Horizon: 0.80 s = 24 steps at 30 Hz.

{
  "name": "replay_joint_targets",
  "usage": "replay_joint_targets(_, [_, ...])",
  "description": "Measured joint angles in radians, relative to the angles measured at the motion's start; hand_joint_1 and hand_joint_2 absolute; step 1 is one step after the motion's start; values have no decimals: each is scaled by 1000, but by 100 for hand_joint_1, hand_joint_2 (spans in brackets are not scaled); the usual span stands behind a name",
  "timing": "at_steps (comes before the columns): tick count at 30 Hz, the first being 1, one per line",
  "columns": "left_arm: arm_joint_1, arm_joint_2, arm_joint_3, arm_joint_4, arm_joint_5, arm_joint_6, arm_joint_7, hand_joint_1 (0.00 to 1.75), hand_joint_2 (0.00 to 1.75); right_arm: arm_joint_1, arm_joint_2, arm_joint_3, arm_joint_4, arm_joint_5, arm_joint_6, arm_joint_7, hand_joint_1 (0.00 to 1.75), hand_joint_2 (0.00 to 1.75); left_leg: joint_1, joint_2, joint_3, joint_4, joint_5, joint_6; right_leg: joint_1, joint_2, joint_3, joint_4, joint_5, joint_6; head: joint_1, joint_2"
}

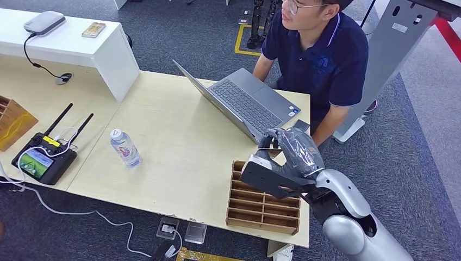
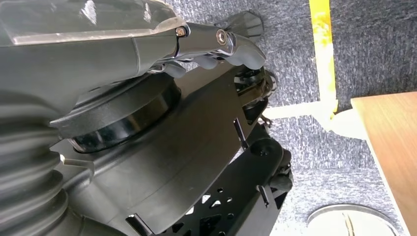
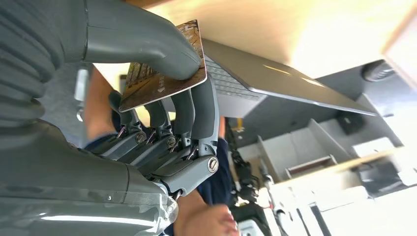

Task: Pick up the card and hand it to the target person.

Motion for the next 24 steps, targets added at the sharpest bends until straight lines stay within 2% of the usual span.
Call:
replay_joint_targets(5, [-1, -4, 0, 0, 1, 0, -3, 0, 175, -16, 25, 27, 5, 63, -70, -62, 143, 175, 0, 0, 0, 0, 0, 0, 0, 0, 0, 0, 0, 0, 0, 0])
replay_joint_targets(12, [-3, -8, 0, 0, 0, -1, -8, 0, 175, -13, 72, 55, 63, 326, -304, -176, 143, 175, 0, -1, 0, 0, 0, 0, 0, 0, 0, 0, 0, 0, 0, 0])
replay_joint_targets(18, [-7, -13, 0, 0, -7, -7, -3, 0, 175, 0, 96, 70, 143, 363, -412, -206, 143, 175, 0, -1, 0, 0, 0, 0, 0, 0, 0, 0, 0, 0, 1, 0])
replay_joint_targets(24, [-10, -13, 0, 0, -13, -8, 7, 0, 175, 14, 111, 76, 201, 373, -445, -204, 143, 175, 0, -1, 0, 0, 0, 0, 0, 0, 0, 0, 0, 0, 0, 0])
